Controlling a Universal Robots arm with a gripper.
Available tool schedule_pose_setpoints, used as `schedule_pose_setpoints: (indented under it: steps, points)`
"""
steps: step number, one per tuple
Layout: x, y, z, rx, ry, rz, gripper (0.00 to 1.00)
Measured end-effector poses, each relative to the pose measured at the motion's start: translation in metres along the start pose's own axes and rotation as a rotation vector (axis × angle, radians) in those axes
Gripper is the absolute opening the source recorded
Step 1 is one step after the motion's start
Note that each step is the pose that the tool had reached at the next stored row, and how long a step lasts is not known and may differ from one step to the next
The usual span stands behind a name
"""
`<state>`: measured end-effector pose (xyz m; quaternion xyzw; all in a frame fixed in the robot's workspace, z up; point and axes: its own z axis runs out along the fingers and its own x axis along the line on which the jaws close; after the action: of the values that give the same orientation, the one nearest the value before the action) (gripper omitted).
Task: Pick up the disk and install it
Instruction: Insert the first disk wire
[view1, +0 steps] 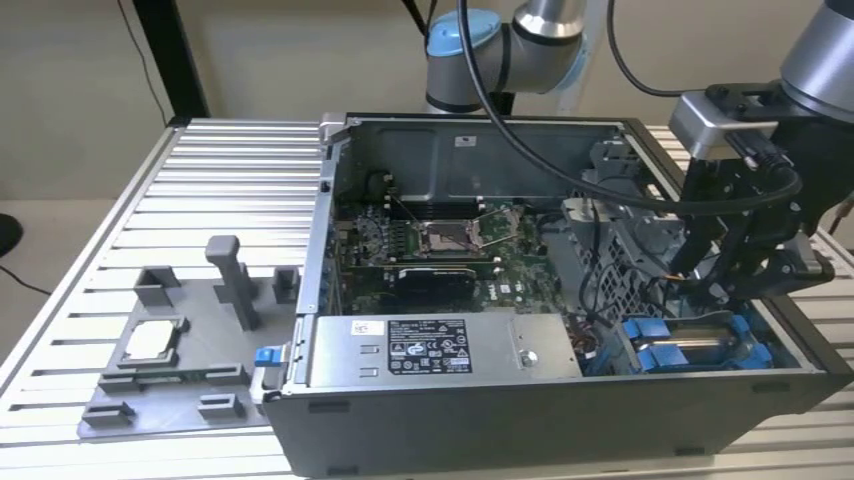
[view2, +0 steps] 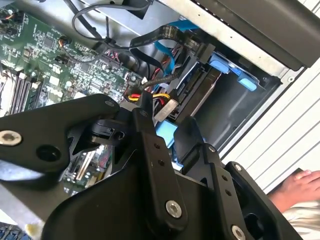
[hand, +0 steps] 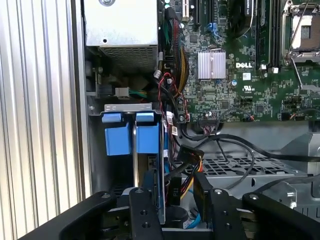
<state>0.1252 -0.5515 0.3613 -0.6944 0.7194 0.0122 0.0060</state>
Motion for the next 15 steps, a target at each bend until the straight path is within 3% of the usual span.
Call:
schedule_pose_setpoints:
  steps: [11, 12, 15]
  points:
    - [0.0000, 0.0000, 0.0002, 0.0000, -0.0002, 0.000, 1.00]
    - [0.0000, 0.0000, 0.0002, -0.0001, -0.0002, 0.000, 0.00]
    - [-0.0001, 0.0000, 0.0002, -0.0001, -0.0002, 0.000, 0.00]
